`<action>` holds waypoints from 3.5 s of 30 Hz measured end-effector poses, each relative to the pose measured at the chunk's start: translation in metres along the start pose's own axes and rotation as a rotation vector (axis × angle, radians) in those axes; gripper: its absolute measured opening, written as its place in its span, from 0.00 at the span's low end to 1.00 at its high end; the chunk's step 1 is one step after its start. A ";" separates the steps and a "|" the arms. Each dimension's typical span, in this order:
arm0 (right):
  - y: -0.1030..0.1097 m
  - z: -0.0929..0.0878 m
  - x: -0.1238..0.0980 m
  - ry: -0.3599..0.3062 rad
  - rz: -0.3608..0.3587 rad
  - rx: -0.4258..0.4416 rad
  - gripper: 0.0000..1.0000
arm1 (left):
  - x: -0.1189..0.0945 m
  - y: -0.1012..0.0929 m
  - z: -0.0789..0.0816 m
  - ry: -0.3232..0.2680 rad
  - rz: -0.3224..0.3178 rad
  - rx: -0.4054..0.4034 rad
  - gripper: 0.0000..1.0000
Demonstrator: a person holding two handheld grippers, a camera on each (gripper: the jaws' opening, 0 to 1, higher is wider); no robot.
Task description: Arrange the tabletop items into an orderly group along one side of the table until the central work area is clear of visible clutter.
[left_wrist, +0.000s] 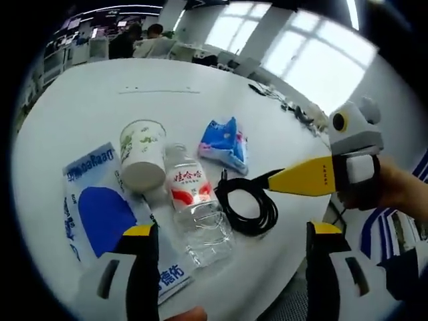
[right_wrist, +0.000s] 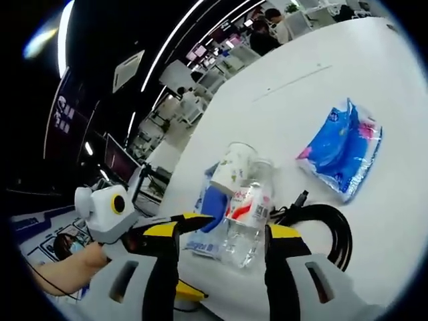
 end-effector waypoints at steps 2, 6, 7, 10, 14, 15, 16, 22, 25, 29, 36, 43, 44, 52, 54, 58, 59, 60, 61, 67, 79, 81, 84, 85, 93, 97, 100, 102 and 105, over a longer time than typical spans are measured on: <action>0.000 0.000 0.001 0.001 -0.001 0.000 0.47 | 0.002 0.002 0.000 0.003 0.005 0.000 0.88; -0.005 0.000 0.001 0.003 -0.024 -0.002 0.45 | 0.005 0.003 -0.002 0.019 0.008 0.001 0.87; -0.008 0.001 0.001 0.002 -0.036 0.007 0.44 | 0.006 0.003 -0.002 0.021 0.009 0.000 0.87; -0.015 0.002 0.001 -0.005 -0.072 0.018 0.41 | 0.009 0.004 -0.003 0.033 0.009 -0.015 0.85; -0.020 0.005 0.001 -0.027 -0.090 0.043 0.39 | 0.013 0.004 -0.002 0.037 0.011 -0.031 0.84; -0.020 0.005 0.001 -0.029 -0.088 0.045 0.39 | 0.015 0.005 -0.002 0.040 0.016 -0.032 0.84; -0.020 0.005 0.001 -0.031 -0.088 0.048 0.39 | 0.016 0.005 -0.001 0.042 0.020 -0.032 0.83; -0.025 0.004 -0.001 -0.037 -0.097 0.062 0.38 | 0.021 0.008 0.000 0.040 0.037 -0.051 0.82; -0.028 0.003 -0.002 -0.033 -0.104 0.068 0.38 | 0.022 0.008 -0.001 0.041 0.038 -0.065 0.81; -0.030 0.002 -0.002 -0.038 -0.106 0.085 0.38 | 0.026 0.009 0.000 0.037 0.043 -0.081 0.78; -0.030 0.002 -0.001 -0.035 -0.101 0.094 0.38 | 0.031 0.013 0.001 0.041 0.061 -0.102 0.76; -0.030 0.003 -0.002 -0.036 -0.089 0.109 0.38 | 0.038 0.017 -0.003 0.058 0.073 -0.113 0.70; -0.030 0.003 -0.002 -0.034 -0.088 0.106 0.38 | 0.039 0.018 -0.004 0.058 0.080 -0.110 0.69; -0.028 0.004 -0.001 -0.040 -0.075 0.119 0.38 | 0.044 0.023 -0.003 0.056 0.109 -0.143 0.61; -0.027 0.006 -0.001 -0.046 -0.063 0.129 0.38 | 0.045 0.023 -0.001 0.054 0.124 -0.152 0.59; -0.028 0.010 -0.001 -0.059 -0.062 0.133 0.38 | 0.045 0.030 -0.001 0.061 0.173 -0.155 0.48; -0.028 0.010 -0.001 -0.061 -0.062 0.135 0.38 | 0.044 0.032 -0.002 0.061 0.178 -0.162 0.45; -0.028 0.011 -0.001 -0.063 -0.061 0.137 0.38 | 0.044 0.032 -0.003 0.055 0.169 -0.187 0.43; -0.028 0.011 -0.001 -0.063 -0.062 0.137 0.38 | 0.044 0.032 -0.002 0.045 0.167 -0.204 0.42; -0.030 0.010 0.001 -0.055 -0.061 0.135 0.38 | 0.044 0.030 -0.003 0.049 0.178 -0.202 0.40; -0.029 0.026 0.021 -0.038 -0.065 0.131 0.43 | 0.043 0.029 -0.003 -0.030 0.188 -0.138 0.37; -0.032 0.032 0.028 -0.038 -0.068 0.135 0.44 | 0.043 0.030 -0.002 -0.031 0.189 -0.136 0.37; -0.036 0.043 0.039 -0.025 -0.077 0.114 0.45 | 0.042 0.031 -0.002 -0.026 0.187 -0.143 0.37; -0.036 0.045 0.041 -0.020 -0.081 0.112 0.45 | 0.042 0.031 -0.002 -0.026 0.186 -0.145 0.37; -0.058 0.046 0.062 0.043 -0.169 0.088 0.47 | 0.041 0.032 -0.002 -0.048 0.179 -0.164 0.37; -0.059 0.045 0.073 0.052 -0.156 0.107 0.46 | 0.041 0.032 -0.003 -0.053 0.179 -0.158 0.37; -0.067 0.044 0.078 0.059 -0.198 0.112 0.43 | 0.041 0.031 -0.003 -0.061 0.178 -0.157 0.38; -0.068 0.049 0.079 0.025 -0.208 0.130 0.42 | 0.040 0.032 -0.004 -0.067 0.174 -0.162 0.38; -0.069 0.049 0.086 0.036 -0.189 0.165 0.42 | 0.040 0.031 -0.003 -0.071 0.175 -0.166 0.38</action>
Point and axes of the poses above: the point that each gripper's makers call its tool centre point, and the gripper's own axes: x roughly forward along the fingers, y roughly to its left, z roughly out of its top, the point moved 4 cm from there along -x, roughly backward along the fingers, and after that the axes turned 9 degrees about -x, right-handed, at the moved point
